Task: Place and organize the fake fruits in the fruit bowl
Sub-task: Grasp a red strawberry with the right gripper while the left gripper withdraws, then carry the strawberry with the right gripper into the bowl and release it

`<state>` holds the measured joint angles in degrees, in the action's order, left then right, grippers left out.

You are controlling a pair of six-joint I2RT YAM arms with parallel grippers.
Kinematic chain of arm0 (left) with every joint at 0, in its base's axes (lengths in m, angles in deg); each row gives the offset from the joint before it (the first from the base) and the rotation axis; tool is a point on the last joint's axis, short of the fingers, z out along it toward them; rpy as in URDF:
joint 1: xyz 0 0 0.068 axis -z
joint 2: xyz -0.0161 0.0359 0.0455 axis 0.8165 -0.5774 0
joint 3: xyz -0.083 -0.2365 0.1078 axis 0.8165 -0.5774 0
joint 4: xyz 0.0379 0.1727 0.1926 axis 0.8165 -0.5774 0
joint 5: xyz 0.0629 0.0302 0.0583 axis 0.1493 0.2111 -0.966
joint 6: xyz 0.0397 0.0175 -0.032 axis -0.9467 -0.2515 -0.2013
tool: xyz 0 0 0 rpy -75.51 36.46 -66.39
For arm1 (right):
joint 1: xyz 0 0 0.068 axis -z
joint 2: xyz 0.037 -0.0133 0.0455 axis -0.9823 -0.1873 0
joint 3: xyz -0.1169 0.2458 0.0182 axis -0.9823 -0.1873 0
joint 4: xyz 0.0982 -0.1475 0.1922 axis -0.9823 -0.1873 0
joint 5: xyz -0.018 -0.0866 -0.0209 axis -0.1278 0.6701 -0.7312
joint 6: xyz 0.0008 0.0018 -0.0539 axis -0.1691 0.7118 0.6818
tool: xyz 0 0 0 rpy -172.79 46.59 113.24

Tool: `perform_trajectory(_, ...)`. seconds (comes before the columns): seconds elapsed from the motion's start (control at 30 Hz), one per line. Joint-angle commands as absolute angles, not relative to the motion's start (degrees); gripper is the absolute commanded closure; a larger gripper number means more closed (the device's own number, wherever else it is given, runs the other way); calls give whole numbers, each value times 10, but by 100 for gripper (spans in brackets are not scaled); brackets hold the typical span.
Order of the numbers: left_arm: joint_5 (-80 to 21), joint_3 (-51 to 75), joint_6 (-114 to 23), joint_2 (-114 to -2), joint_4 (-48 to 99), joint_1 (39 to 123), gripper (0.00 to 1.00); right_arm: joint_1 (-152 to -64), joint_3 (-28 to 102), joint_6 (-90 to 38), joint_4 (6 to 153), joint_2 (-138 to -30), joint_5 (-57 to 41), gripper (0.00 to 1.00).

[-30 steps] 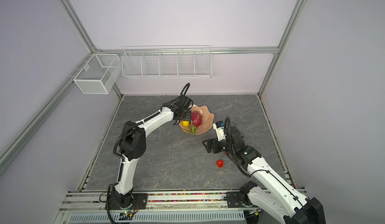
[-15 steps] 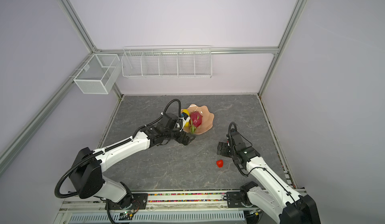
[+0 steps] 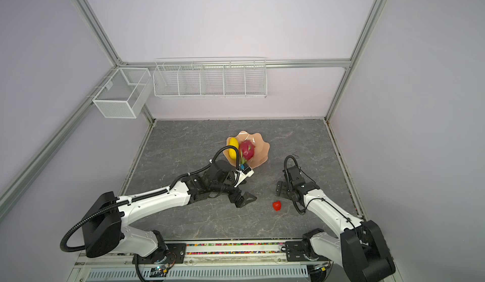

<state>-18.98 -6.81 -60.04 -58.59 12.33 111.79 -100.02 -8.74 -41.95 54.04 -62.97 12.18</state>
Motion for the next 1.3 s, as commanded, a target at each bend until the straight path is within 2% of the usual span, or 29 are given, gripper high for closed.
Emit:
perform_trajectory(0.0,-193,-70,-602,-568,141,1120,1,-995,-70,-415,575,-648,127,18)
perform_trajectory(0.2,-204,-76,-597,-563,146,1121,1,-992,-63,-410,580,-670,132,34)
perform_trajectory(0.33,-207,-75,-595,-562,149,1121,1,-992,-61,-411,583,-692,127,35)
perform_trajectory(0.7,-220,-80,-599,-556,150,1121,1,-992,-52,-410,579,-723,121,49)
perform_trajectory(1.03,-242,-94,-602,-529,151,1121,1,-993,-41,-394,568,-716,114,60)
perform_trajectory(1.27,-333,-107,-620,-496,142,1120,1,-1001,-30,-357,577,-671,83,64)
